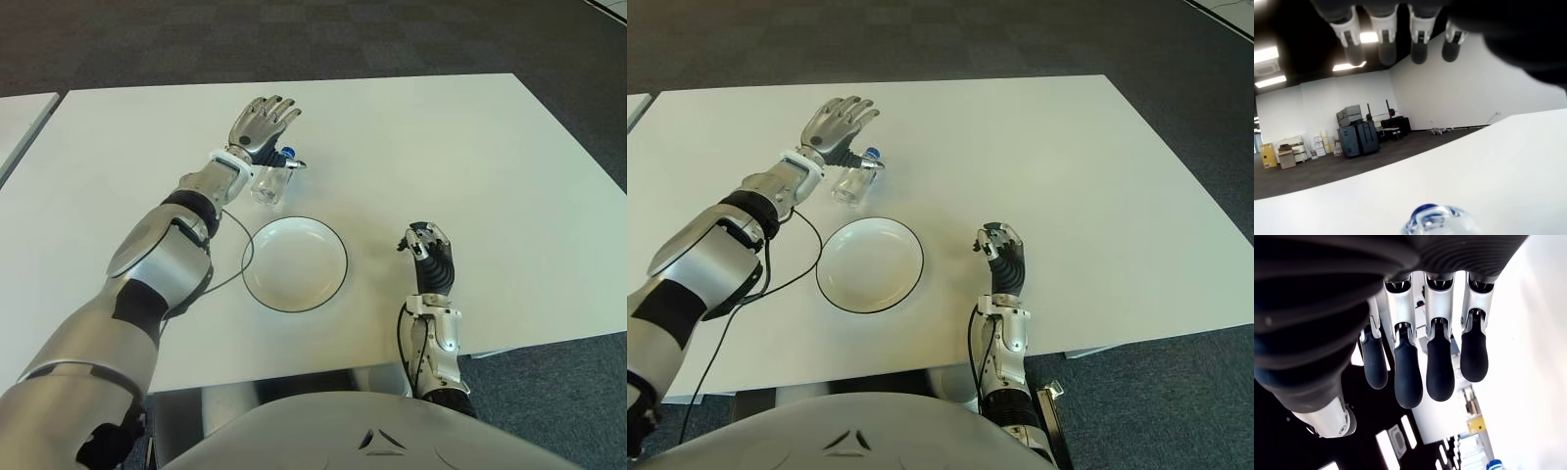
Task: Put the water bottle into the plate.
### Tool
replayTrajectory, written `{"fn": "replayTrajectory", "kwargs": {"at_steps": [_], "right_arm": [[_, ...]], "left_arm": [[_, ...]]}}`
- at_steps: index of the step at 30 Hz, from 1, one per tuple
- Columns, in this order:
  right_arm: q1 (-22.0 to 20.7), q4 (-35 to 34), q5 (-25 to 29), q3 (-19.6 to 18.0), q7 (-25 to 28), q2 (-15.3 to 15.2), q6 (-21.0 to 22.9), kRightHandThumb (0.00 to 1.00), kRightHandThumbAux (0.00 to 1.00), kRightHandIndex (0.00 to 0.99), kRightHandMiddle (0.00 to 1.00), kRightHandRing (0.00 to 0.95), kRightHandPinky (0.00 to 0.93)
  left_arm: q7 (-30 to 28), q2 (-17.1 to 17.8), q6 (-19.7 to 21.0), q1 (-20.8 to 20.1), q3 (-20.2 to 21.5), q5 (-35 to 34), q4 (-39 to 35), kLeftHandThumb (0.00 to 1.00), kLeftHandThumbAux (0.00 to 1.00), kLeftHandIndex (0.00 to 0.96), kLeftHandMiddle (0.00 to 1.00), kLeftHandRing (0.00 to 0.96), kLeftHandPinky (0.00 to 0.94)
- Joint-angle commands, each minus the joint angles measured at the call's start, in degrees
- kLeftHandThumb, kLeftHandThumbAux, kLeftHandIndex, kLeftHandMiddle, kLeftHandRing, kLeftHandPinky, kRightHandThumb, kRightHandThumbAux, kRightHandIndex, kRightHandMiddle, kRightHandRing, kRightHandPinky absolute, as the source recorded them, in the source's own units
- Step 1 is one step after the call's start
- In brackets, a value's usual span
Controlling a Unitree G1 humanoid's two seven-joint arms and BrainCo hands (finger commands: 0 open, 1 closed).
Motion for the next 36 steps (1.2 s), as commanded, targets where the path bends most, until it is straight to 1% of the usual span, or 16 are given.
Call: {"fn": "replayTrajectory", "kwargs": {"at_steps": [1,2,8,10,12,15,17,20,22,26,28,29,32,34,35,36], "right_arm": [[1.6,0.2,0.0,-0.1,-0.4,3.9,1.8,0.702,0.728,0.437,0.642,0.621,0.621],[1.6,0.2,0.0,-0.1,-0.4,3.9,1.9,0.702,0.728,0.437,0.642,0.621,0.621],[1.7,-0.1,0.0,-0.2,-0.7,3.9,2.3,0.702,0.728,0.437,0.639,0.62,0.622],[1.7,-0.2,0.0,-0.2,-0.8,3.9,2.4,0.702,0.727,0.437,0.639,0.62,0.62],[1.7,-0.1,-0.2,-0.3,-0.8,3.8,2.3,0.702,0.727,0.437,0.638,0.62,0.619],[1.6,0.0,-0.3,-0.2,-0.8,3.8,2.1,0.701,0.727,0.437,0.638,0.62,0.62],[1.5,0.0,-0.3,-0.2,-0.7,3.7,2.1,0.702,0.727,0.437,0.637,0.621,0.622],[1.4,0.1,-0.1,-0.2,-0.5,3.7,2.1,0.702,0.727,0.437,0.638,0.622,0.625],[1.4,0.2,-0.1,-0.2,-0.3,3.7,2.0,0.703,0.727,0.437,0.64,0.622,0.627],[1.3,0.2,0.2,-0.2,0.0,3.7,1.9,0.703,0.727,0.437,0.64,0.622,0.624],[1.2,0.2,0.2,-0.3,0.0,3.7,2.0,0.703,0.727,0.437,0.639,0.62,0.62],[1.2,0.2,0.2,-0.3,0.0,3.7,2.1,0.703,0.727,0.437,0.639,0.62,0.618],[1.1,0.1,0.3,-0.3,0.0,3.7,2.3,0.703,0.727,0.437,0.638,0.618,0.612],[1.1,0.1,0.4,-0.3,-0.1,3.7,2.4,0.703,0.727,0.437,0.637,0.617,0.61],[1.0,0.2,0.4,-0.4,-0.2,3.8,2.5,0.703,0.727,0.437,0.637,0.617,0.61],[0.9,0.3,0.4,-0.4,-0.3,3.8,2.5,0.703,0.726,0.437,0.636,0.617,0.611]], "left_arm": [[-0.1,-0.6,0.7,1.5,1.2,-1.3,0.2,0.477,0.26,0.0,0.0,0.0,0.0],[-0.4,-0.7,0.9,1.5,1.5,-1.5,0.2,0.476,0.259,0.0,0.0,0.0,0.0],[-6.6,-2.0,4.3,1.4,4.8,-4.8,0.6,0.428,0.254,0.0,0.0,0.0,0.012],[-9.7,-2.6,6.1,1.3,6.2,-6.2,0.6,0.415,0.26,0.0,0.0,0.0,0.024],[-14.8,-3.5,9.2,0.8,7.9,-8.1,0.9,0.389,0.278,0.0,0.0,0.0,0.03],[-21.1,-4.7,12.3,0.1,9.9,-10.3,0.8,0.351,0.306,0.0,0.0,0.0,0.043],[-25.5,-5.5,14.5,-0.6,11.0,-11.6,0.8,0.323,0.322,0.0,0.0,0.0,0.067],[-32.2,-6.5,18.1,-1.7,12.3,-13.2,0.8,0.281,0.34,0.0,0.021,0.013,0.132],[-35.3,-6.9,19.8,-2.1,12.7,-13.7,0.8,0.253,0.349,0.0,0.041,0.018,0.196],[-42.5,-7.7,23.0,-3.2,12.5,-14.0,0.8,0.221,0.357,0.065,0.089,0.029,0.296],[-45.5,-8.0,24.1,-3.6,12.2,-13.8,0.8,0.208,0.357,0.089,0.101,0.026,0.311],[-46.6,-8.2,24.5,-3.7,12.0,-13.7,0.8,0.204,0.357,0.094,0.103,0.025,0.313],[-48.7,-8.4,25.2,-3.8,11.7,-13.4,0.7,0.186,0.352,0.109,0.101,0.013,0.27],[-50.2,-8.6,25.6,-4.0,11.3,-13.1,0.7,0.172,0.347,0.107,0.087,0.005,0.19],[-51.8,-9.1,26.3,-4.2,10.5,-12.6,0.7,0.169,0.346,0.106,0.083,0.004,0.172],[-53.9,-9.4,26.8,-4.5,9.5,-11.8,0.9,0.153,0.339,0.088,0.057,0.002,0.118]]}}
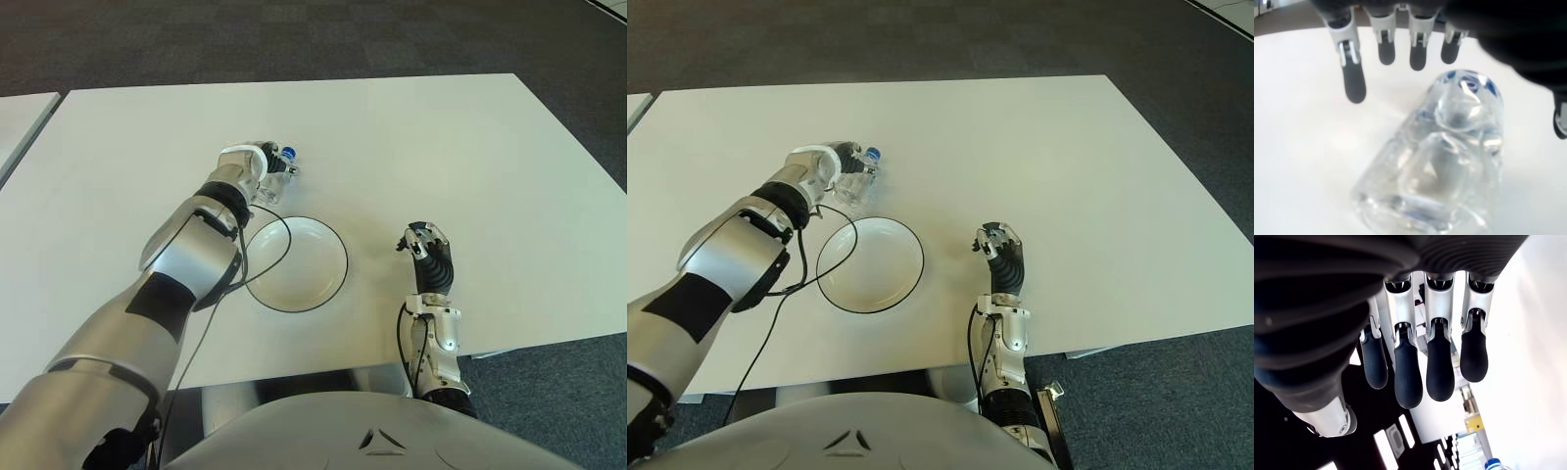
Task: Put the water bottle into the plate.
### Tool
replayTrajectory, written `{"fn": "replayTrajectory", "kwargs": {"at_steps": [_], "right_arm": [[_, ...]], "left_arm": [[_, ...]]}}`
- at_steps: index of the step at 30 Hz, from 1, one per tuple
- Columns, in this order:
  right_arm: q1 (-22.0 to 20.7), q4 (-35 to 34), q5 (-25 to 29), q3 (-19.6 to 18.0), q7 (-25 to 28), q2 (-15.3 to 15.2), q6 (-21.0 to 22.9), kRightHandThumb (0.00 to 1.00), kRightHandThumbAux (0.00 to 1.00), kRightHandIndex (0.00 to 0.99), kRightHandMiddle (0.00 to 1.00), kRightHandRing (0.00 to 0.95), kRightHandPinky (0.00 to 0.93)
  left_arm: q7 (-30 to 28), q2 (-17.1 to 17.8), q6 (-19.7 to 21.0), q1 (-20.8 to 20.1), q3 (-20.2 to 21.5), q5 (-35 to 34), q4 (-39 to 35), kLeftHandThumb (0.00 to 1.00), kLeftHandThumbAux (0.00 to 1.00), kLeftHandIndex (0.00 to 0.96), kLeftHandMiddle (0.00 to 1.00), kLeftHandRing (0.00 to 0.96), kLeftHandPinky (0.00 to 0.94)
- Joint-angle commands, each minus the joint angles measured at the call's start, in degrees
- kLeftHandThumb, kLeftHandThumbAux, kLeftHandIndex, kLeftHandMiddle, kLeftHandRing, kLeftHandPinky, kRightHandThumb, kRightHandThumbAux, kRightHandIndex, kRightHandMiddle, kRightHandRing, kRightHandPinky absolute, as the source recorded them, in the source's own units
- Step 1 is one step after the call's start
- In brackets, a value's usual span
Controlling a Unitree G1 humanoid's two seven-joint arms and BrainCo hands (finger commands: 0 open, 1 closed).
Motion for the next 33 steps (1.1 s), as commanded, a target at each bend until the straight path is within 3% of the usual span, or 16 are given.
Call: {"fn": "replayTrajectory", "kwargs": {"at_steps": [1,5,14,33], "right_arm": [[0.8,0.8,0.3,-0.5,-0.3,3.9,1.5,0.703,0.726,0.437,0.636,0.618,0.611],[0.7,1.0,0.2,-0.5,-0.4,3.9,1.3,0.703,0.725,0.437,0.635,0.62,0.611],[0.9,0.9,-0.1,-0.4,-0.5,4.1,0.6,0.704,0.726,0.437,0.637,0.621,0.618],[2.0,-0.5,0.1,-0.4,-1.3,4.3,0.8,0.703,0.727,0.437,0.641,0.623,0.611]], "left_arm": [[-7.3,-1.3,2.2,-0.9,-2.8,2.0,0.4,0.137,0.333,0.068,0.036,0.001,0.076],[-11.1,-1.7,2.7,-1.3,-5.0,3.5,0.4,0.109,0.32,0.026,0.007,0.0,0.016],[-16.2,-2.6,2.8,-0.1,-8.5,6.0,0.7,0.08,0.318,0.0,0.0,0.0,0.0],[-15.9,-2.6,2.5,2.3,-11.8,8.4,1.2,0.039,0.34,0.0,0.0,0.0,0.002]]}}
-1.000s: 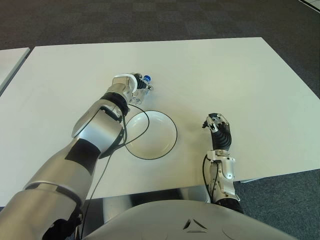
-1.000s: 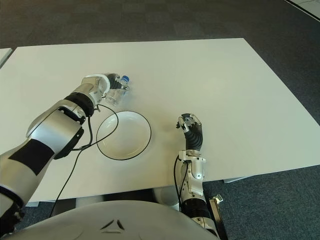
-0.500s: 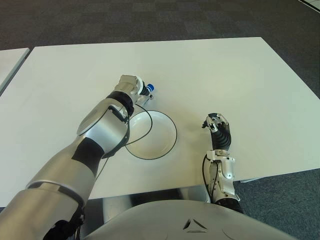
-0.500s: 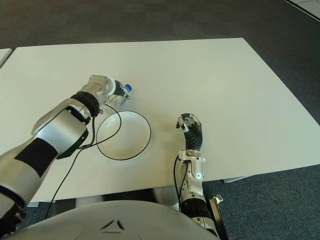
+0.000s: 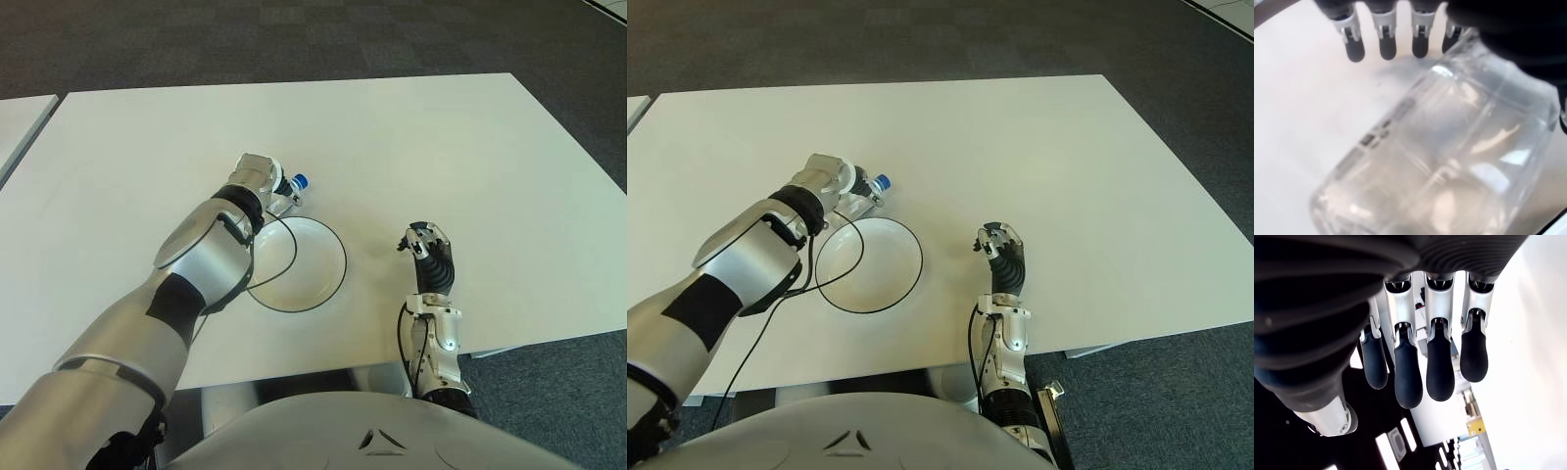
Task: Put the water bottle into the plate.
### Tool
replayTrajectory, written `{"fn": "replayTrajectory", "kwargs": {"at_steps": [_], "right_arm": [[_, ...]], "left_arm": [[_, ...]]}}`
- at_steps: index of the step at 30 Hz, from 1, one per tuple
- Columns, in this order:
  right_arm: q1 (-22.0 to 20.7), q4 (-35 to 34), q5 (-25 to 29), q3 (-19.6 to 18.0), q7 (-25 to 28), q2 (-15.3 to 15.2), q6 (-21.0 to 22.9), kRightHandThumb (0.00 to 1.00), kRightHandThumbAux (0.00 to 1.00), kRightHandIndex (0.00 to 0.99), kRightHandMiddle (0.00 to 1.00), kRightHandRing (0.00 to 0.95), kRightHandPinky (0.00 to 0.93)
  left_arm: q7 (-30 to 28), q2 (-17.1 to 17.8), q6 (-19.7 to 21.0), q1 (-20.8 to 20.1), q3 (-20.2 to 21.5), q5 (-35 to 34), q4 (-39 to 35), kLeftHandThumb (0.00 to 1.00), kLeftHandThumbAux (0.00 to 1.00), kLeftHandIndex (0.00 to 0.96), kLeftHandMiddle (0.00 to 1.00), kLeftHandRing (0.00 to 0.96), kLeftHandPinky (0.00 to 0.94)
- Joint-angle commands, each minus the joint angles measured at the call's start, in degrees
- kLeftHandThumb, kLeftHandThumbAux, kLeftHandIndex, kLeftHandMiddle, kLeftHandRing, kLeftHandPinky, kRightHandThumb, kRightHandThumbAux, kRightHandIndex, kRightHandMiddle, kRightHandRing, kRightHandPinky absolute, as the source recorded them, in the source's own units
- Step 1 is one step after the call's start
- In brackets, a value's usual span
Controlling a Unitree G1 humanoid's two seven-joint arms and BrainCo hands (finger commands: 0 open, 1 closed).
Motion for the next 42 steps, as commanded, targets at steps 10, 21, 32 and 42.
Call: {"fn": "replayTrajectory", "kwargs": {"at_steps": [10,21,32,42], "right_arm": [[2.5,-1.3,0.3,-0.4,-0.6,4.2,0.1,0.702,0.728,0.437,0.635,0.618,0.61],[3.5,-2.9,1.2,-0.5,-0.3,3.9,0.8,0.702,0.728,0.436,0.627,0.607,0.604],[4.3,-4.4,1.1,-0.5,-1.2,4.0,1.8,0.702,0.729,0.436,0.624,0.602,0.6],[4.9,-5.6,0.5,-0.3,-2.3,4.1,2.8,0.702,0.729,0.436,0.622,0.599,0.597]], "left_arm": [[3.7,1.3,-0.1,5.2,-1.1,1.0,1.0,0.051,0.345,0.0,0.0,0.0,0.01],[13.7,3.7,-1.9,10.4,-1.9,2.3,0.9,0.118,0.34,0.108,0.004,0.01,0.145],[22.4,5.5,-1.2,12.8,-5.3,5.4,0.4,0.245,0.373,0.189,0.065,0.04,0.114],[32.4,6.5,-0.5,16.0,-6.5,6.2,0.5,0.361,0.457,0.109,0.135,0.115,0.212]]}}
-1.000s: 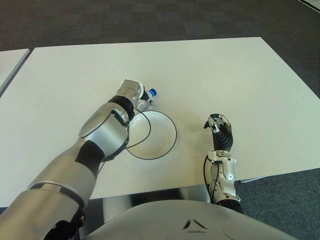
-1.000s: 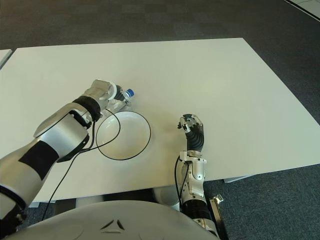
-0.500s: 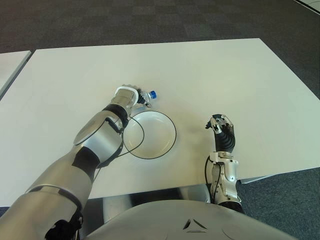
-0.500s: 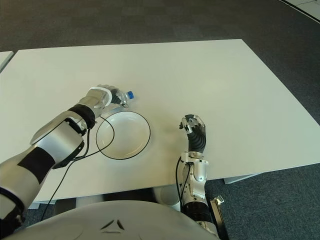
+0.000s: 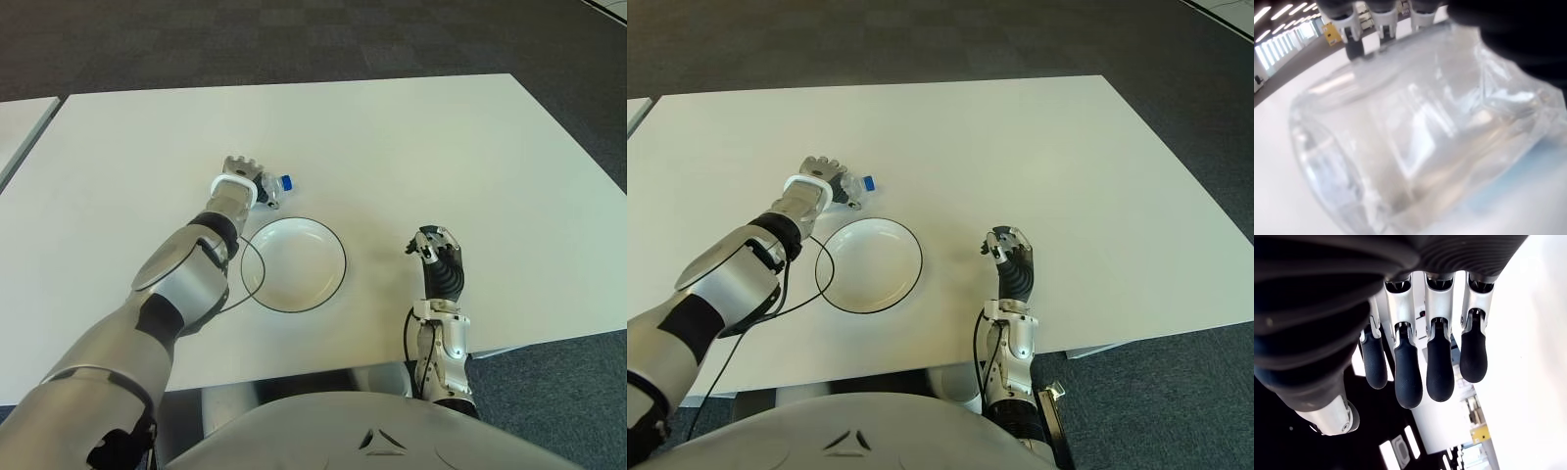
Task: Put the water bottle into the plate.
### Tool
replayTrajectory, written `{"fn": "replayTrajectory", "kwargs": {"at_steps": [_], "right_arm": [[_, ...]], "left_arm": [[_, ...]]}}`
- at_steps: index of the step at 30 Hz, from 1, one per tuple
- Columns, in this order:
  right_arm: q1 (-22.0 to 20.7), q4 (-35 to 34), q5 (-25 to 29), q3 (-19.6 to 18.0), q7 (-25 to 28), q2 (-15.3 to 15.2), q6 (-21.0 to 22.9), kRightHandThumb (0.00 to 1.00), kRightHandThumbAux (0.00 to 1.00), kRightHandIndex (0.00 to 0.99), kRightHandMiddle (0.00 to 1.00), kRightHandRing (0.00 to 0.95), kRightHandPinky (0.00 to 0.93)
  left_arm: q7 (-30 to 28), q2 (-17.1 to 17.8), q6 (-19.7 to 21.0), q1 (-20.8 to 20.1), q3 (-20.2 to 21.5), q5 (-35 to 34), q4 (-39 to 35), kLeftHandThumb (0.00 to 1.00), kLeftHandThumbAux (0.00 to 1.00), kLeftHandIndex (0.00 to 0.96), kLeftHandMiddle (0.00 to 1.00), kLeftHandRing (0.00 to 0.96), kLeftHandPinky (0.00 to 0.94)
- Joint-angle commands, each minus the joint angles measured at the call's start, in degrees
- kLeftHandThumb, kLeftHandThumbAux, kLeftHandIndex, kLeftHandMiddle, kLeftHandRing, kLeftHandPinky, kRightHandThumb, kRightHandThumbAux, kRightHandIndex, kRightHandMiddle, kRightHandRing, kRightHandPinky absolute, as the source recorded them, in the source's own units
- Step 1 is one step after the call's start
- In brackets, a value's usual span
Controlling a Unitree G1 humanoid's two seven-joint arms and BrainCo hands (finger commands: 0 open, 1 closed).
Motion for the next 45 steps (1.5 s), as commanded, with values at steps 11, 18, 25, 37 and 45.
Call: {"fn": "replayTrajectory", "kwargs": {"at_steps": [11,18,25,37,45], "right_arm": [[1.8,-1.2,-0.1,0.2,-1.1,4.1,2.3,0.702,0.729,0.435,0.62,0.598,0.599],[1.7,-1.4,0.0,0.1,-1.4,3.9,2.6,0.704,0.729,0.435,0.623,0.6,0.598],[1.6,-1.5,0.2,0.0,-1.5,3.8,2.8,0.703,0.729,0.435,0.623,0.602,0.598],[1.2,-1.2,0.3,-0.3,-1.5,3.8,2.7,0.703,0.728,0.435,0.622,0.602,0.598],[1.0,-0.7,0.1,-0.3,-1.4,3.9,2.2,0.703,0.728,0.435,0.619,0.601,0.601]], "left_arm": [[12.1,2.2,-5.2,9.0,3.4,-2.6,1.9,0.781,0.642,0.37,0.455,0.511,0.525],[13.1,2.4,-7.6,9.2,5.2,-4.0,1.6,0.921,0.657,0.367,0.495,0.558,0.685],[12.7,2.6,-9.5,9.4,7.1,-5.5,1.6,0.944,0.654,0.375,0.503,0.542,0.776],[11.2,3.2,-13.0,9.8,12.4,-9.9,1.4,0.947,0.655,0.372,0.504,0.543,0.855],[7.3,4.5,-14.8,8.3,18.8,-15.9,1.0,0.948,0.653,0.376,0.507,0.54,0.85]]}}
